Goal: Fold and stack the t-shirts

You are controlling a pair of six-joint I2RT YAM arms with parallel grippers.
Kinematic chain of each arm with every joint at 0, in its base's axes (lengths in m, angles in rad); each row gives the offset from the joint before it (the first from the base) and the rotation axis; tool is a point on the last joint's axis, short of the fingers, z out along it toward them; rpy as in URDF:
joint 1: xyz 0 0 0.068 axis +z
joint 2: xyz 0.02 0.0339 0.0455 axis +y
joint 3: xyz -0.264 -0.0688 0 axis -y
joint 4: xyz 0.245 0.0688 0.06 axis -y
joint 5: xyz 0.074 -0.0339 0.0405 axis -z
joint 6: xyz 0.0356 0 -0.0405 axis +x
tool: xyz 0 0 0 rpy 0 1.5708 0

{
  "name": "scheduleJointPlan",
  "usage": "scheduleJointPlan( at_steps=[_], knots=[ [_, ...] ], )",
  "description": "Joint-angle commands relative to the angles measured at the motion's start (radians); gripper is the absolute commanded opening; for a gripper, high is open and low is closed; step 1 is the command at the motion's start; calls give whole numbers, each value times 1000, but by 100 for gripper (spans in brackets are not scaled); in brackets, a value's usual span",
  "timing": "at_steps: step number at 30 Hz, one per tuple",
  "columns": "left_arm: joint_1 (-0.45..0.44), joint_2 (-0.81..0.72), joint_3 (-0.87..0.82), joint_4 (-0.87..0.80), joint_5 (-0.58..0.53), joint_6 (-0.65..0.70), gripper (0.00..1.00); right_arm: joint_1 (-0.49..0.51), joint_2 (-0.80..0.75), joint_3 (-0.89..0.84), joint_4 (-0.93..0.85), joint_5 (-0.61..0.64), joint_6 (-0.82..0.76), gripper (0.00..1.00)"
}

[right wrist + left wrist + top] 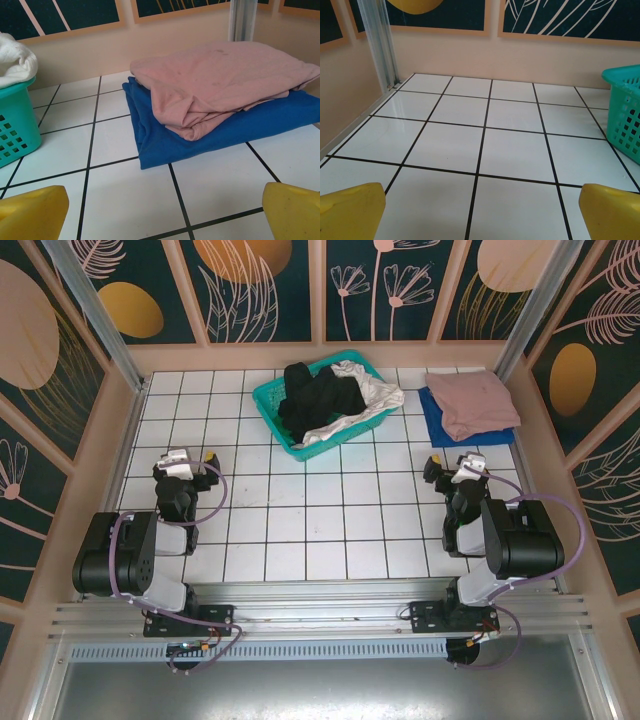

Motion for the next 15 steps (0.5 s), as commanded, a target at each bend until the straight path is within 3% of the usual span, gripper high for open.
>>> scheduleJointPlan(
  at_steps=[1, 6, 9, 10, 12, 15],
  knots=[
    [1, 5, 2, 32, 16, 2, 99, 1, 1, 12, 51, -1, 3, 99],
    [1, 4, 3, 32, 17, 2, 99, 0, -1, 16, 44, -11, 0, 99],
    [1, -4, 5, 29, 18, 2, 99, 1, -14, 23, 27, -90, -33, 99],
    [1, -29, 33, -40, 27, 7, 99, 15, -54, 46, -42, -65, -42, 99],
    [1, -137, 178, -409, 58, -12, 99, 122, -183, 153, -316, 137, -103, 99],
    [1, -268, 419, -797, 35, -231, 99, 233, -322, 262, -464, 194, -214, 99]
  ],
)
